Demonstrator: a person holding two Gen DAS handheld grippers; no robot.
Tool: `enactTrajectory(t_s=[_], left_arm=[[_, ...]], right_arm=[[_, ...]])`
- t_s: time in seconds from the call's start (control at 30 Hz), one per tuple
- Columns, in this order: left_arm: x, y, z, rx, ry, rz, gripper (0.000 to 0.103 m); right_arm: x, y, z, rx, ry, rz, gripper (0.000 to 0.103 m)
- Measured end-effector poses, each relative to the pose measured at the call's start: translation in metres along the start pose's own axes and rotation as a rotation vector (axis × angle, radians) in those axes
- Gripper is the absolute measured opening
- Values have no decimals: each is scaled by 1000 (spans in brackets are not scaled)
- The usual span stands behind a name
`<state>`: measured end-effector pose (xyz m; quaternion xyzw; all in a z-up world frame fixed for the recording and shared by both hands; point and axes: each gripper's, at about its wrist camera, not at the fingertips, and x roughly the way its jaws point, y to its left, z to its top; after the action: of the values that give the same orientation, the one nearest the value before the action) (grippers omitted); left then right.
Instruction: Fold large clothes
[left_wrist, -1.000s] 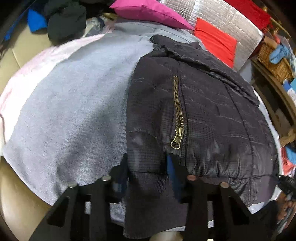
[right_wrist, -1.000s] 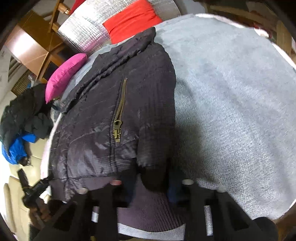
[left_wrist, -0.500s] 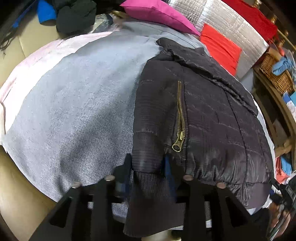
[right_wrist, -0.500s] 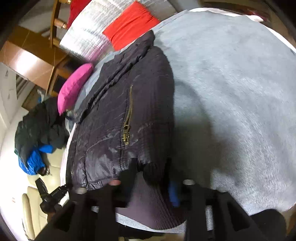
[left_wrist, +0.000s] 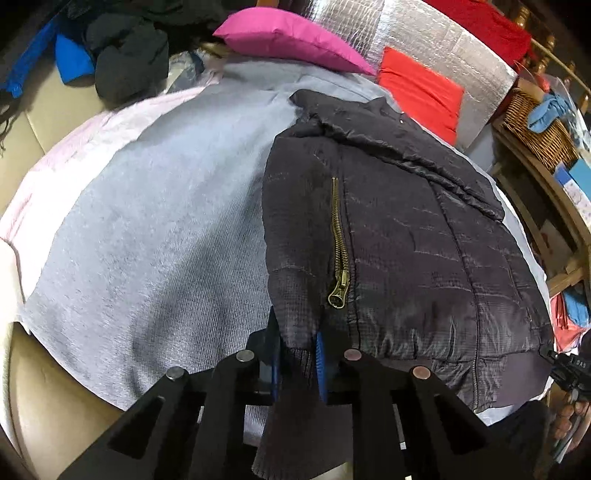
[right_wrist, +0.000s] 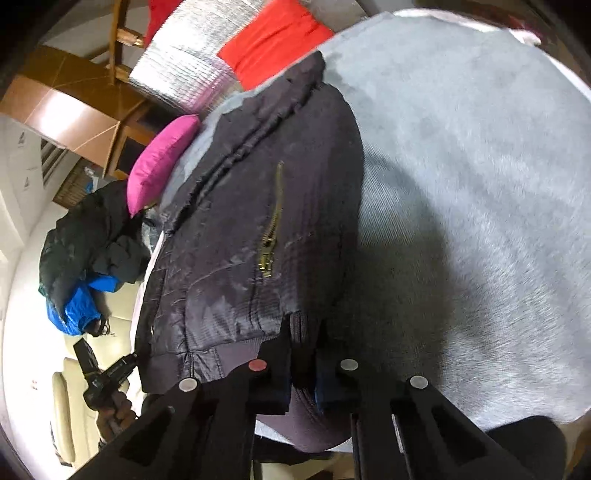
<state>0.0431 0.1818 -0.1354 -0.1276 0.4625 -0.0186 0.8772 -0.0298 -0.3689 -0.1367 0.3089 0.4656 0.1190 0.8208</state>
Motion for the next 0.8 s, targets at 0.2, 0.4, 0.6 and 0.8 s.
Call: enactTrajectory(t_s=[0.2,0.4,0.6,0.8], left_arm=[[7,3,-7,-13,13,11,16],[13,3,-6,-3,26,15,17],[26,-4,3,-21,19,53,25],[31,-4,2,-42,12,54,46]], right_arm=[[2,-6,-6,10,16,-15,9],[0,-13,-7,7,33,-19,9],[1,-12,0,-25,7,-35,30],[-4,-14,5,-21,-31,-77,75]])
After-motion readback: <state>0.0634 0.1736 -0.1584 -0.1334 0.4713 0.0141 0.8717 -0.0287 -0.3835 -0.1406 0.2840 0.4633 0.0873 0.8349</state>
